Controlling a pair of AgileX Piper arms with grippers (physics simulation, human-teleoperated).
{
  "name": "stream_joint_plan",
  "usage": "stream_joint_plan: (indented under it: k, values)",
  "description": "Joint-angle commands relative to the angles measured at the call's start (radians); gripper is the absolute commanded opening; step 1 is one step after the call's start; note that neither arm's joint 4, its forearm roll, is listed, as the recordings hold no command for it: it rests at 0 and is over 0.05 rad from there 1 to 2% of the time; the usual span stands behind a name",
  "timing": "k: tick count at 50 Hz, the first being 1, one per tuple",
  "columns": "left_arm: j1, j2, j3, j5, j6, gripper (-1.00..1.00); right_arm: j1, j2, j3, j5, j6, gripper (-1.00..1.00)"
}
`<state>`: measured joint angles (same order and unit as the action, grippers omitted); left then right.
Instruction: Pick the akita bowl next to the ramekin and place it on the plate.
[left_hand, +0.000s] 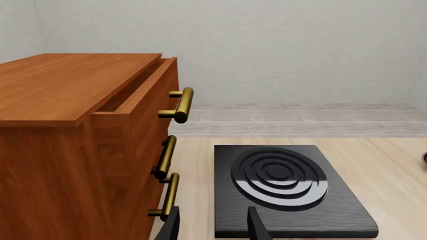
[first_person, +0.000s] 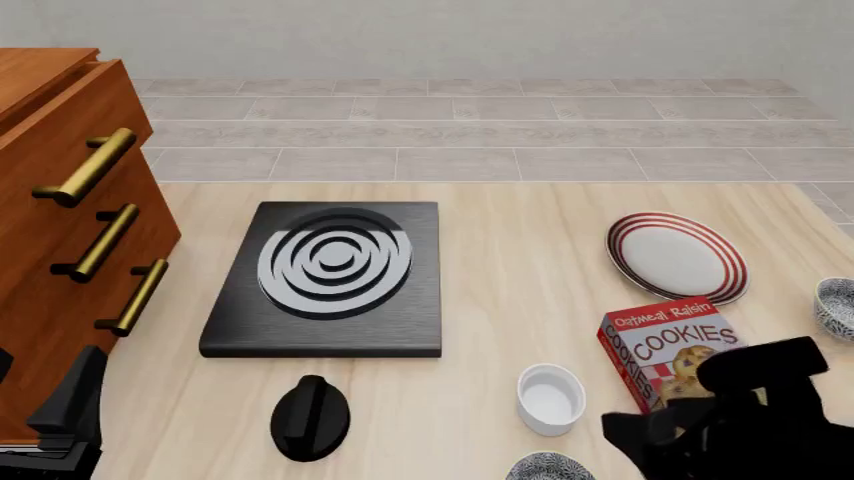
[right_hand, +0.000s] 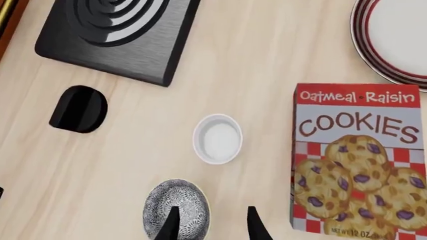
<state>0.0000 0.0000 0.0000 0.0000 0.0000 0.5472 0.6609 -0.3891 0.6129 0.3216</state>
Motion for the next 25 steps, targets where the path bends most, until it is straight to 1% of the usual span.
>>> stream_joint_plan:
  k: [1,3,4,10,11,13,15,16,17,19,20,24,25]
  values:
    - [0.000,0.000,0.000,0.000,0.000,1.00,0.004,0.022,0.047,-0.053,-0.002,1.00]
    - [0.000,0.000,0.000,0.000,0.000,1.00,0.009,0.022,0.056,-0.062,0.008,1.00]
    - [0.000,0.000,0.000,0.000,0.000,1.00,0.007,0.026,0.058,-0.065,0.003,1.00]
    - [0.000,0.000,0.000,0.000,0.000,1.00,0.014,0.035,0.076,-0.090,0.014,1.00]
    - [0.000,0.000,0.000,0.000,0.000,1.00,0.020,0.033,0.079,-0.093,0.025,1.00]
    - [0.000,0.000,0.000,0.000,0.000,1.00,0.023,0.041,0.082,-0.103,0.020,1.00]
    - [0.000,0.000,0.000,0.000,0.000,1.00,0.032,0.043,0.092,-0.117,0.036,1.00]
    - [0.000,0.000,0.000,0.000,0.000,1.00,0.043,0.040,0.098,-0.122,0.056,1.00]
    - [0.000,0.000,0.000,0.000,0.000,1.00,0.038,0.045,0.099,-0.126,0.045,1.00]
    - [0.000,0.000,0.000,0.000,0.000,1.00,0.050,0.048,0.106,-0.136,0.058,1.00]
    - [0.000,0.000,0.000,0.000,0.000,1.00,0.046,0.053,0.110,-0.142,0.052,1.00]
    - [0.000,0.000,0.000,0.000,0.000,1.00,0.064,0.063,0.129,-0.166,0.071,1.00]
    - [0.000,0.000,0.000,0.000,0.000,1.00,0.059,0.066,0.133,-0.171,0.068,1.00]
